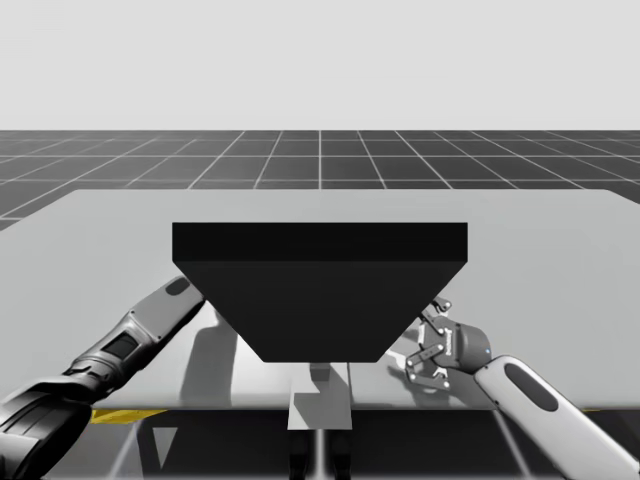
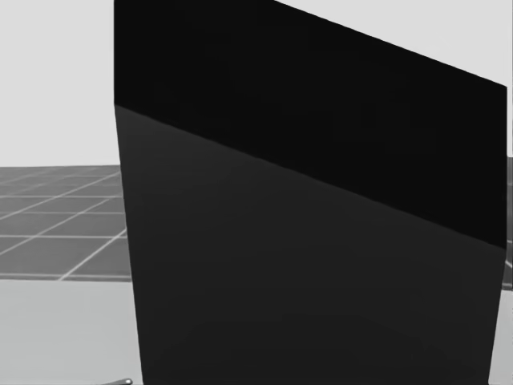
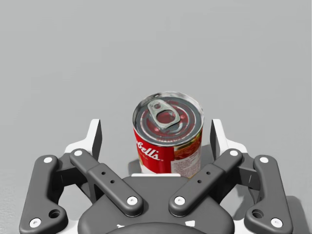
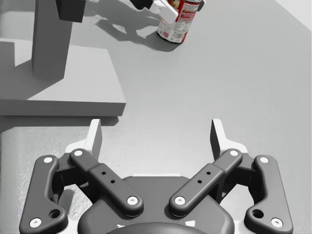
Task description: Reach around the screen and pick up the object behind it.
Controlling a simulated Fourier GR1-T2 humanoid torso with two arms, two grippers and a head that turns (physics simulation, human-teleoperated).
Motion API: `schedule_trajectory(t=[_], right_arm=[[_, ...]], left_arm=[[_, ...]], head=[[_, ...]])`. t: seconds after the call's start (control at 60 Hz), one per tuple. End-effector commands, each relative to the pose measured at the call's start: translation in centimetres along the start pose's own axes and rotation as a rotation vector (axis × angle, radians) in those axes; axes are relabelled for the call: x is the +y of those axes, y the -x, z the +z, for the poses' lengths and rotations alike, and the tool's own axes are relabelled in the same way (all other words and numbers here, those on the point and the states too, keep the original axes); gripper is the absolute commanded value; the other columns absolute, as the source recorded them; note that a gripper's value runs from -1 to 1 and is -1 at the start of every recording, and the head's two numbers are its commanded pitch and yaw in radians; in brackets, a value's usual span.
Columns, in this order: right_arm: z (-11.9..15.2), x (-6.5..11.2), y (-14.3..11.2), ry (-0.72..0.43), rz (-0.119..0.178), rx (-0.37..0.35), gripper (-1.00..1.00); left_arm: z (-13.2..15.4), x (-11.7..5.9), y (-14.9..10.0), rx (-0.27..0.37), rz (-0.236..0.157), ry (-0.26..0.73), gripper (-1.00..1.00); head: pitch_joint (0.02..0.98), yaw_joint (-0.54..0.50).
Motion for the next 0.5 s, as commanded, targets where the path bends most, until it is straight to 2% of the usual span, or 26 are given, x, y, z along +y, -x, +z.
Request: schedule_trajectory(t=[0.017,0.167,0.183,0.2,0.217,0.233,0.25,0.317,0.4,0.5], right_arm=[[-0.1,0.2,-1.0,-0.003,0.01,-0.182,-1.0],[0.0,0.3,-1.1,-0.002,0.013,-0.19,-1.0],[0.0,0.3,-1.1,-0.001,0.013,-0.19,-1.0],[0.1,0.3,-1.1,0.0,0.014,-0.191,-1.0],[0.1,0.3,-1.1,0.0,0.015,-0.191,-1.0],[0.1,0.3,-1.2,0.0,0.014,-0.192,-1.0],[0.1,0.3,-1.2,0.0,0.013,-0.193,-1.0],[0.2,0.2,-1.3,0.003,0.017,-0.196,-1.0],[0.3,0.2,-1.4,0.007,0.019,-0.201,-1.0],[0.4,0.1,-1.5,0.01,0.022,-0.206,-1.0]], left_arm=[[-1.6,0.3,1.4,0.022,0.024,0.01,-1.0],[-2.0,0.1,1.9,0.043,0.039,0.023,-1.0],[-2.0,0.0,1.9,0.043,0.043,0.025,-0.75],[-2.0,0.0,2.0,0.041,0.045,0.026,-0.59],[-2.0,-0.1,2.0,0.04,0.05,0.029,-0.18],[-1.9,-0.1,2.0,0.045,0.047,0.028,0.43],[-1.9,-0.1,2.0,0.048,0.043,0.026,0.91],[-1.4,-0.2,1.6,0.049,0.037,0.025,1.0],[-0.4,-0.1,1.0,0.043,0.029,0.012,1.0],[2.0,0.3,0.4,0.038,0.006,-0.026,1.0]], head=[[0.231,0.08],[0.231,0.07],[0.23,0.07],[0.23,0.06],[0.23,0.06],[0.23,0.06],[0.229,0.05],[0.228,0.04],[0.225,0.04],[0.219,0.04]])
